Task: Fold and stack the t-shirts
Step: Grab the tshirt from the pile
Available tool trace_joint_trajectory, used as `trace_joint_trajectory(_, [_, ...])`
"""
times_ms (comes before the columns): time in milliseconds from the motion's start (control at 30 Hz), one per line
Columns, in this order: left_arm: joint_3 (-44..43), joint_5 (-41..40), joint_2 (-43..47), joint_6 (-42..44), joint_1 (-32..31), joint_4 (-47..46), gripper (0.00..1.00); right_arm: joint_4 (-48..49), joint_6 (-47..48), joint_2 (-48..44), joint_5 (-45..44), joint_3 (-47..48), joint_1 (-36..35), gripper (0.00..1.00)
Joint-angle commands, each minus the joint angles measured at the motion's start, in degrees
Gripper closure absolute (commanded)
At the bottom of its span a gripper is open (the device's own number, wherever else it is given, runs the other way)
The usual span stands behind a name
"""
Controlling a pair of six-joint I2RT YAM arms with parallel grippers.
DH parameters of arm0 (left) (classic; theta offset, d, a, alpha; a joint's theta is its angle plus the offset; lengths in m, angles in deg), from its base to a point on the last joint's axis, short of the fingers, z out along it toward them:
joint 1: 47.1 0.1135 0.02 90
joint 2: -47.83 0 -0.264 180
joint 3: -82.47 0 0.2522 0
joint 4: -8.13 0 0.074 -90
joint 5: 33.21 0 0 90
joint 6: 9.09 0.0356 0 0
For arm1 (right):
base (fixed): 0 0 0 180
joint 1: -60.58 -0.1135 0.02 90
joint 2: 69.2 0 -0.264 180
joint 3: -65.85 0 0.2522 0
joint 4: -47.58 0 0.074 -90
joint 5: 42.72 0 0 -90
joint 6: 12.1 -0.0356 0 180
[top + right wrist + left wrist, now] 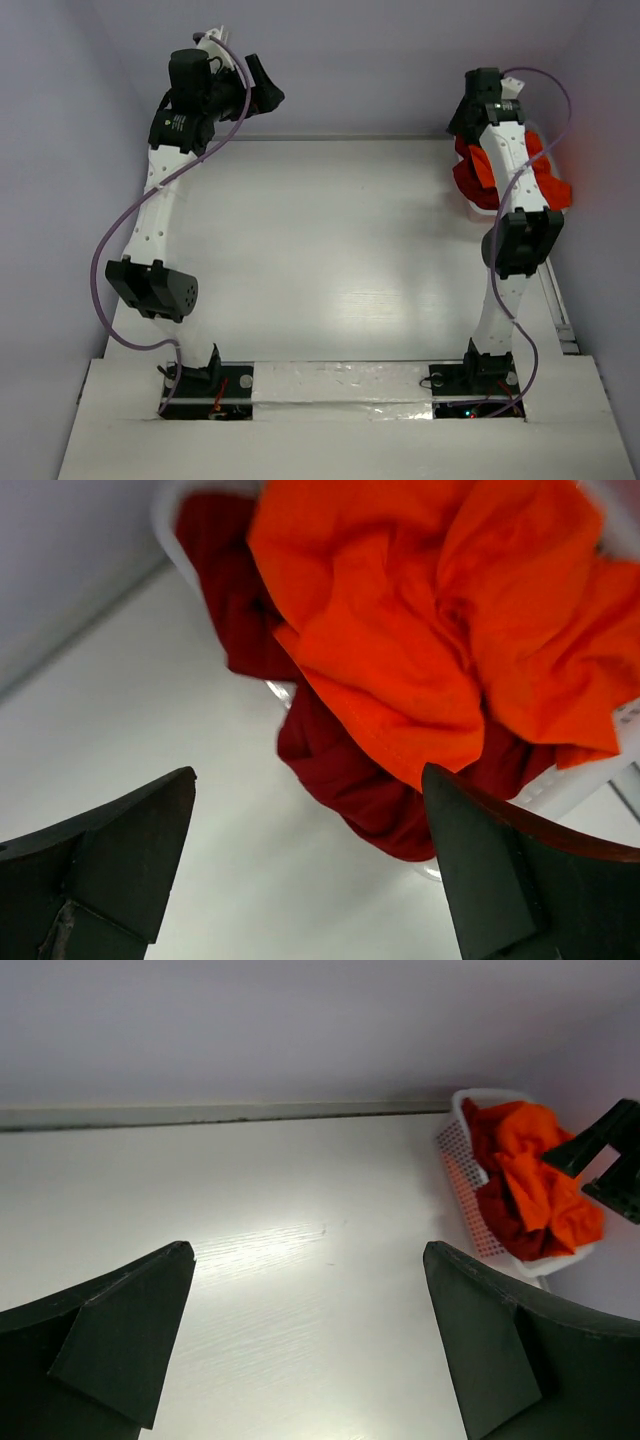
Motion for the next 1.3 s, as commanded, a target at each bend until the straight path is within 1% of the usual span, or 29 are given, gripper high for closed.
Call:
trace_joint_trajectory(0, [-0.3, -2.7, 2.7, 3.4, 0.1, -0.3, 0.01, -2.0, 0.2, -3.4, -1.3, -3.6, 0.2, 0.0])
trace_joint_trajectory(33, [-0.1, -2.6, 2.8, 2.4, 0.1, -0.5, 0.01, -0.5, -0.2, -4.1, -1.8, -5.5, 0.2, 0.0])
trace_joint_trajectory(67, [-0.1, -2.2, 3.0, 2.1, 0.1, -0.7, 0.01, 1.3, -0.2, -4.3, -2.0, -6.7, 0.2, 0.03])
trace_joint_trajectory(100, [-0.3, -0.5, 3.1, 1.9, 0.1, -1.0, 0.01, 1.0, -0.2, -3.5, -2.4, -6.9, 0.2, 0.11])
trace_joint_trajectory(167, [-0.1, 1.0, 3.4, 1.6, 0.1, -1.2, 0.01, -2.0, -1.0, -1.4, -4.9, -4.4, 0.2, 0.2])
trace_joint_trajectory(200, [0.3, 0.9, 3.5, 1.5, 0.1, -1.1, 0.01, -2.7, -1.3, -0.6, -5.2, -1.8, 0.2, 0.27])
trace_joint_trajectory(267, [1.8, 0.9, 4.3, 1.3, 0.1, -1.5, 0.01, -3.3, -2.2, 0.3, -5.5, -0.5, 0.7, 0.32])
trace_joint_trajectory(367, [2.2, 1.1, 4.3, 1.2, 0.1, -1.0, 0.01, -0.6, -2.2, -1.2, -4.8, -1.7, 0.7, 0.32])
trace_joint_trajectory(400, [2.2, 1.2, 4.3, 1.0, 0.1, -0.6, 0.01, 0.2, -1.8, -1.5, -4.5, -2.2, 0.7, 0.3])
trace_joint_trajectory(533, [2.4, 1.4, 4.3, 0.4, 0.1, -0.4, 0.01, 0.0, -1.1, 0.9, -4.0, -0.5, 1.9, 0.28])
trace_joint_trajectory(600, [2.3, 1.8, 4.3, 0.3, 0.1, -0.4, 0.01, -1.1, -1.2, 3.4, -2.9, 0.8, 2.6, 0.29])
trace_joint_trajectory(800, [3.2, 2.1, 5.0, 0.3, -0.4, -0.3, 0.01, -0.1, -1.6, 6.0, 2.1, 3.0, 5.6, 0.3])
trace_joint_trajectory(967, [4.7, 3.9, 5.8, -0.6, -0.4, -1.5, 0.01, -1.3, 1.3, 10.4, 4.4, 8.2, 6.1, 0.32])
trace_joint_trajectory(1033, [4.9, 3.9, 5.7, -0.6, -0.4, -1.5, 0.01, -0.5, 1.7, 10.4, 6.1, 7.4, 6.7, 0.34])
trace_joint_trajectory(1267, [5.8, 4.2, 5.6, -0.8, -1.4, -1.9, 0.01, 1.4, 2.7, 12.5, 13.5, 8.1, 6.7, 0.36])
